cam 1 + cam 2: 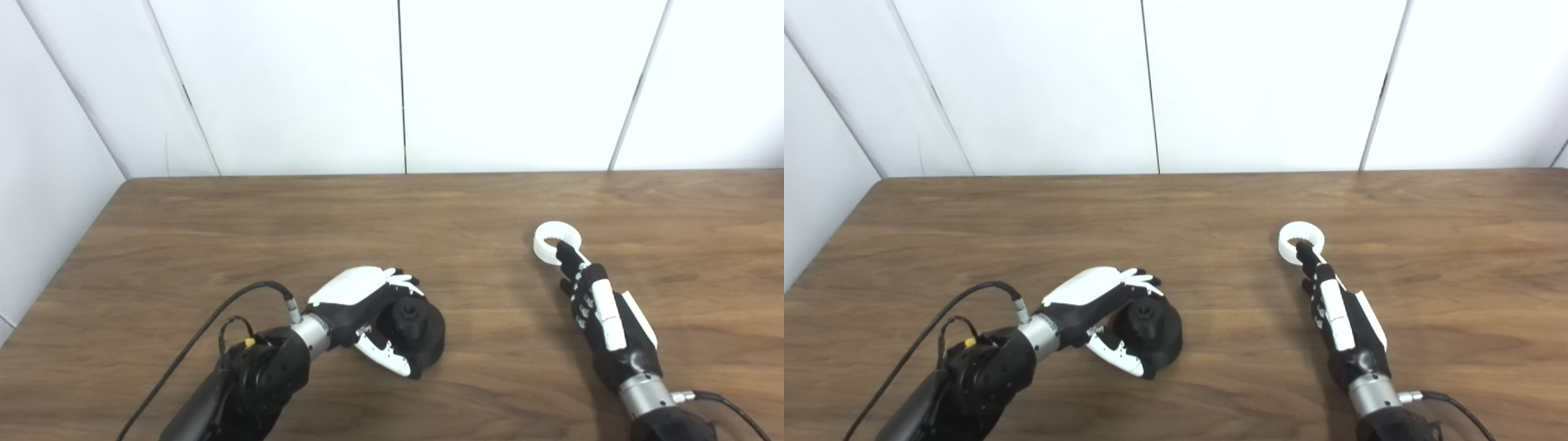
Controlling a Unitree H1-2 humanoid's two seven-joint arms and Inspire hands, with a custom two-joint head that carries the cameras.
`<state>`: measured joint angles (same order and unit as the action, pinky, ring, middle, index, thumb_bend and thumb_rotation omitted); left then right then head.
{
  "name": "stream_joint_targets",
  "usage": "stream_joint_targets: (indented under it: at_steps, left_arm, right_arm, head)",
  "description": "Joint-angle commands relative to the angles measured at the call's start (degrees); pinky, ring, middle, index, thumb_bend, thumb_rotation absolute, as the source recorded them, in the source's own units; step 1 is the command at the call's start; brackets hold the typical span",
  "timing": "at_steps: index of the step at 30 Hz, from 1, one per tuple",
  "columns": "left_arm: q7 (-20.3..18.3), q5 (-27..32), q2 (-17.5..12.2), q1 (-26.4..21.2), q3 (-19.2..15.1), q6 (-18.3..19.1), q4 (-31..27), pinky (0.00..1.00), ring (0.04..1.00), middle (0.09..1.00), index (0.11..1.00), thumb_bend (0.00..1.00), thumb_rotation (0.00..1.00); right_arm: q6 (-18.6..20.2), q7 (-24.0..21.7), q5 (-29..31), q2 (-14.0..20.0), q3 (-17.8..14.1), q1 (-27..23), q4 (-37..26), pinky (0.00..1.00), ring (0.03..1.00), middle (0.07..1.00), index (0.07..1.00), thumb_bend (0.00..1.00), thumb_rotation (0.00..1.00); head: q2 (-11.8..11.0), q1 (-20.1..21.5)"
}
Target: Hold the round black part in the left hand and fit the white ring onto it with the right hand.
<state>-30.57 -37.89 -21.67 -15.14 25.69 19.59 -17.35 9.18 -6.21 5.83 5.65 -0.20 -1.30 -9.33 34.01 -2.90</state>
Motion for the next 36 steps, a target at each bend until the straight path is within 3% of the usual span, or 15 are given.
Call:
stream_joint_targets:
  at_steps: [1, 13, 36]
  left_arm:
    - [-0.12, -0.79, 0.22, -0.98, 0.47, -1.70, -1.89, 1.00, 1.000, 0.944, 0.744, 0.88, 0.33]
    - [-0.85, -1.68, 2.17, 0.19, 1.71, -1.32, -2.97, 1.00, 1.000, 0.944, 0.747, 0.88, 0.30]
    - [-0.70, -3.07, 3.91, 1.45, 1.58, -4.72, -2.23, 1.00, 1.000, 0.937, 0.746, 0.89, 0.30]
  right_arm:
    - [-0.03, 0.04, 0.49, -0.35, -0.14, -0.75, -1.36, 1.00, 1.000, 0.961, 0.931, 0.63, 1.00]
    - [0.23, 0.15, 0.64, -0.69, -0.31, -0.64, -1.79, 1.00, 1.000, 0.962, 0.931, 0.62, 1.00]
    - [-0.08, -0.30, 0.83, -0.51, -0.52, -0.31, -1.69, 1.00, 0.999, 0.960, 0.931, 0.61, 1.00]
  head:
    - [0.08, -0.05]
    - [0.22, 0.02]
    - [0.44, 0.09]
